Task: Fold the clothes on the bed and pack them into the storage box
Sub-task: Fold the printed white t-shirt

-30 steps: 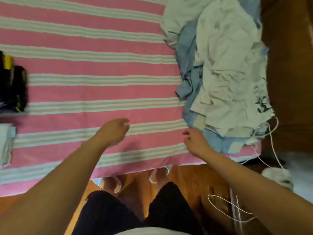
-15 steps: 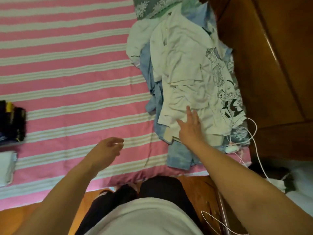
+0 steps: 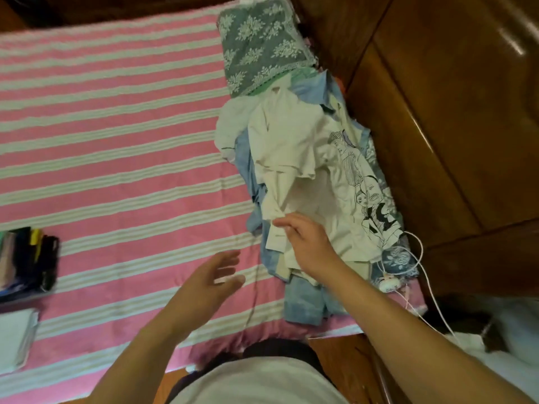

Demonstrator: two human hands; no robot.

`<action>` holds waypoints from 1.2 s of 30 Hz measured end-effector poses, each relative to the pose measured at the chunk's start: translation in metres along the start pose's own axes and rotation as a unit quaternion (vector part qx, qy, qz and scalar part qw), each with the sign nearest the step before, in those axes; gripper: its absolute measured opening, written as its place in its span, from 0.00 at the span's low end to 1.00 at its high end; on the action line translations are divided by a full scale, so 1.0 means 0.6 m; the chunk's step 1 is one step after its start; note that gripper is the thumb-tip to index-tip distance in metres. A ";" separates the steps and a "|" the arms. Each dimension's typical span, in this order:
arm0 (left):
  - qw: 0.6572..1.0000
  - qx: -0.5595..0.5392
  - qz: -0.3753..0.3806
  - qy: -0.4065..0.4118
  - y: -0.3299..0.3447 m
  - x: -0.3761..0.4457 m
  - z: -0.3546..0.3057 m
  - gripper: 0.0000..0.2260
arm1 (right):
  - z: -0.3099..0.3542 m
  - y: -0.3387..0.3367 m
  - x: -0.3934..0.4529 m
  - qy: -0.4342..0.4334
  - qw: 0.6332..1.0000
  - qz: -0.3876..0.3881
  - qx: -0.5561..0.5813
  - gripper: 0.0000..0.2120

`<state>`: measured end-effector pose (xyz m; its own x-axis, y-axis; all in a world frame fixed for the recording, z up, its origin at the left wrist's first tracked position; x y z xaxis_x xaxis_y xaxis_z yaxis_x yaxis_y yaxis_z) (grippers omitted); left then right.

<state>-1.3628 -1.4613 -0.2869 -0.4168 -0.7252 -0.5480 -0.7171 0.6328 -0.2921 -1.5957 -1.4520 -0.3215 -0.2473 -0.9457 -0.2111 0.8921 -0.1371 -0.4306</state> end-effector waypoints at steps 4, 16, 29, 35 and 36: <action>0.990 -0.013 -0.062 0.125 0.046 0.025 -0.085 0.23 | 0.132 0.009 -0.067 -0.014 0.988 0.049 0.142 0.20; 0.927 0.200 -0.211 0.236 -0.135 -0.045 -0.250 0.12 | 0.454 -0.134 -0.029 -0.156 0.929 0.076 0.328 0.23; 0.929 0.009 -0.276 0.247 -0.361 -0.317 -0.535 0.11 | 0.620 -0.027 -0.024 -0.241 0.950 0.164 0.107 0.51; 0.871 -0.265 -0.302 0.283 -0.460 -0.365 -0.514 0.10 | 0.537 0.193 -0.001 -0.139 0.990 0.034 0.014 0.30; 0.862 -0.270 -0.315 0.290 -0.483 -0.372 -0.505 0.10 | 0.518 0.217 0.006 -0.121 0.993 0.012 -0.012 0.19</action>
<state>-1.2310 -1.5651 0.1578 0.0547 -0.9918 0.1155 -0.9935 -0.0426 0.1052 -1.3629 -1.5646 -0.1056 -0.1256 -0.9921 -0.0067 0.8870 -0.1093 -0.4486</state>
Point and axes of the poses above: each hand's wrist, its own x-axis towards the middle knuckle, its own y-axis out of the palm, z = x × y, the point moved 3 cm from there along x, towards the middle knuckle, and after that the axes turned 3 degrees about y, right-handed, at the moved point
